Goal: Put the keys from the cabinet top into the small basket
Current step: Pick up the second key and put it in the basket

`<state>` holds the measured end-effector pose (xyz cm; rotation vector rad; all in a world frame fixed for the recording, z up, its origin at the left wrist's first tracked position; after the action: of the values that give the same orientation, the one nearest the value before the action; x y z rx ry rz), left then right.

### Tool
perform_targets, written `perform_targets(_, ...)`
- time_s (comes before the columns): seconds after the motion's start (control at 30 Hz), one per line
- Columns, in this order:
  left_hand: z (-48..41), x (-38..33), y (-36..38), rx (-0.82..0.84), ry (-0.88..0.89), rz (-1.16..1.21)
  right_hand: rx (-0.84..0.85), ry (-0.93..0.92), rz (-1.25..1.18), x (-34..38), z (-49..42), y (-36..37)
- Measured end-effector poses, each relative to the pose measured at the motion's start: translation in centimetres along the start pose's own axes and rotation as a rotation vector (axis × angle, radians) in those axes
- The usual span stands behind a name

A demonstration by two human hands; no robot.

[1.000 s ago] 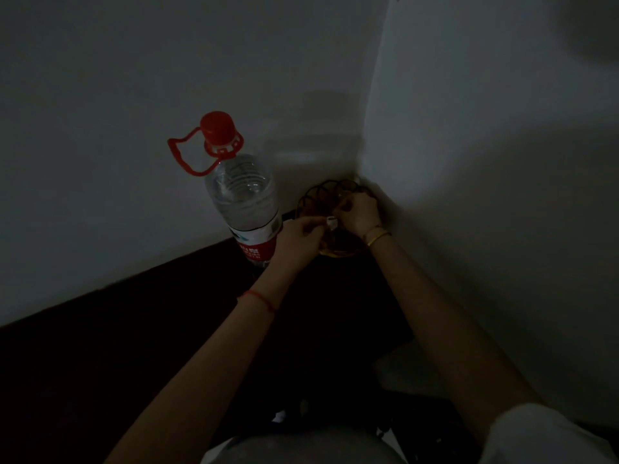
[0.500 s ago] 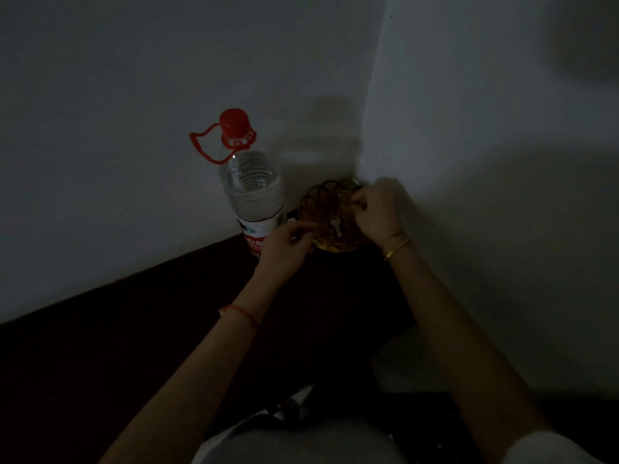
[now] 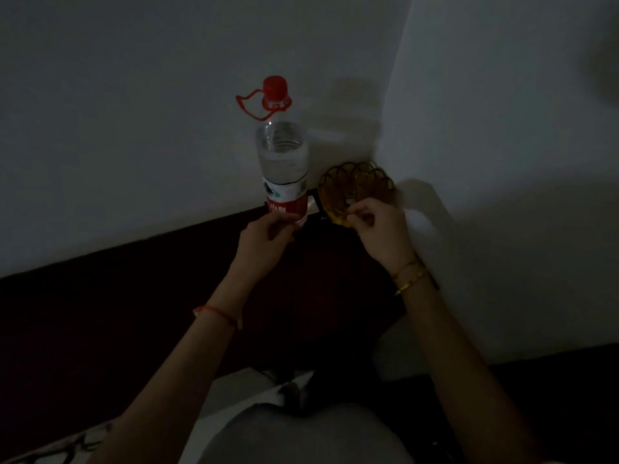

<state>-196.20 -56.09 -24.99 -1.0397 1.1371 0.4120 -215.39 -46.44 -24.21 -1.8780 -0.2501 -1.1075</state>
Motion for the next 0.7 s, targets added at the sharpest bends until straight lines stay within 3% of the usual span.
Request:
perform_targets(0.33,5.0,2.8,-6.8,-0.183,0.0,-0.053,0.141,-0.134,-0.013,4.7,3.7,4.4)
perform_targets(0.7,8.4,8.6,-12.8,-0.265,-0.086,-0.059,0.32,-0.107,0.043,7.4,7.5,14.0)
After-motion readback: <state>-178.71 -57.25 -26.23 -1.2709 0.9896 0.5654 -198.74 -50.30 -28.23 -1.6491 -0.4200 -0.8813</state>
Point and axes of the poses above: each hand's wrist, its own z-axis away from the middle knuckle, its own y-axis out of the palm, x = y × z, the point moved 8 cm from there along -z, towards the middle knuckle
